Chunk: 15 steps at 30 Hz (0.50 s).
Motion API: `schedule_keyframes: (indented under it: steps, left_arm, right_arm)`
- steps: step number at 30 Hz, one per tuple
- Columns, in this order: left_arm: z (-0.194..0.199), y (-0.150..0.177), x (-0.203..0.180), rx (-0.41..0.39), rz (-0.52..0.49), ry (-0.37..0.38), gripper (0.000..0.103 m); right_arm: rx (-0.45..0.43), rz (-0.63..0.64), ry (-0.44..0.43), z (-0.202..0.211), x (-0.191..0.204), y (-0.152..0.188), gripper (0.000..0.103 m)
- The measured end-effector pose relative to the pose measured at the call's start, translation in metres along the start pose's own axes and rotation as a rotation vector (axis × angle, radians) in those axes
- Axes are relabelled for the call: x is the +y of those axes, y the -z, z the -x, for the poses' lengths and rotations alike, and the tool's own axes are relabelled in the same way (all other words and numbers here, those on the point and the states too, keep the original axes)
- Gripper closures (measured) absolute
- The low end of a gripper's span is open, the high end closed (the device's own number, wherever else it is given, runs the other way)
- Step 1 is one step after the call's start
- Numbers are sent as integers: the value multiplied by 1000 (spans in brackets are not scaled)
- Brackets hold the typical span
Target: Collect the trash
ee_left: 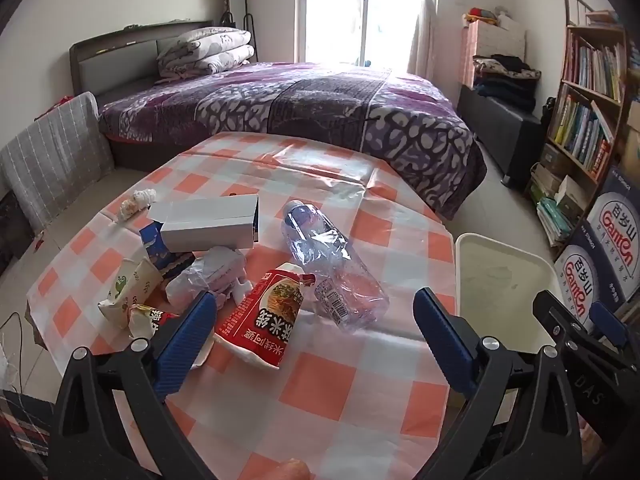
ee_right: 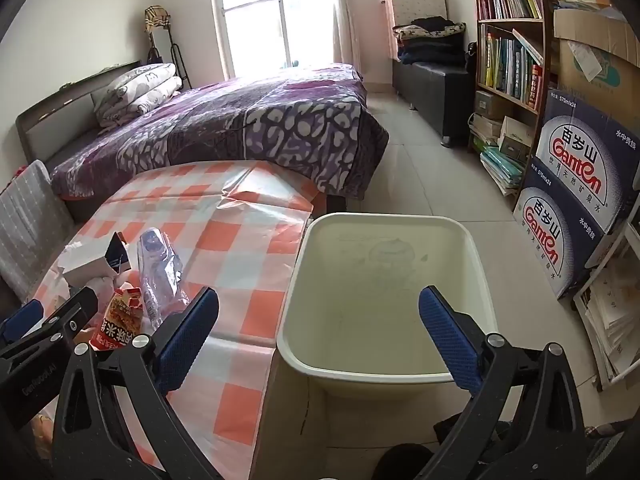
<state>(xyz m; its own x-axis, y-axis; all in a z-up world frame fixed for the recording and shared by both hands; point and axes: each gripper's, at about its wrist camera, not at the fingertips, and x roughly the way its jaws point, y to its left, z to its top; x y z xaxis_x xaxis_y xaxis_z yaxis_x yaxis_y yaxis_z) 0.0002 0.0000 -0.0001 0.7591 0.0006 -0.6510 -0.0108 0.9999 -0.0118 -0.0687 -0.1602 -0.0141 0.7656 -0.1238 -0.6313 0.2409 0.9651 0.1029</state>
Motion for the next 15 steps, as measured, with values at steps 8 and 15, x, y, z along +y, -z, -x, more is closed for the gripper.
schedule_keyframes:
  steps: [8,15]
  left_arm:
    - [-4,5,-1,5,8,3,7]
    - [-6,2,3,18,14,11,7]
  right_arm:
    - [10,-6,-11,-1,-1,1,7]
    - [13,-18,-14,-2,0,-1,7]
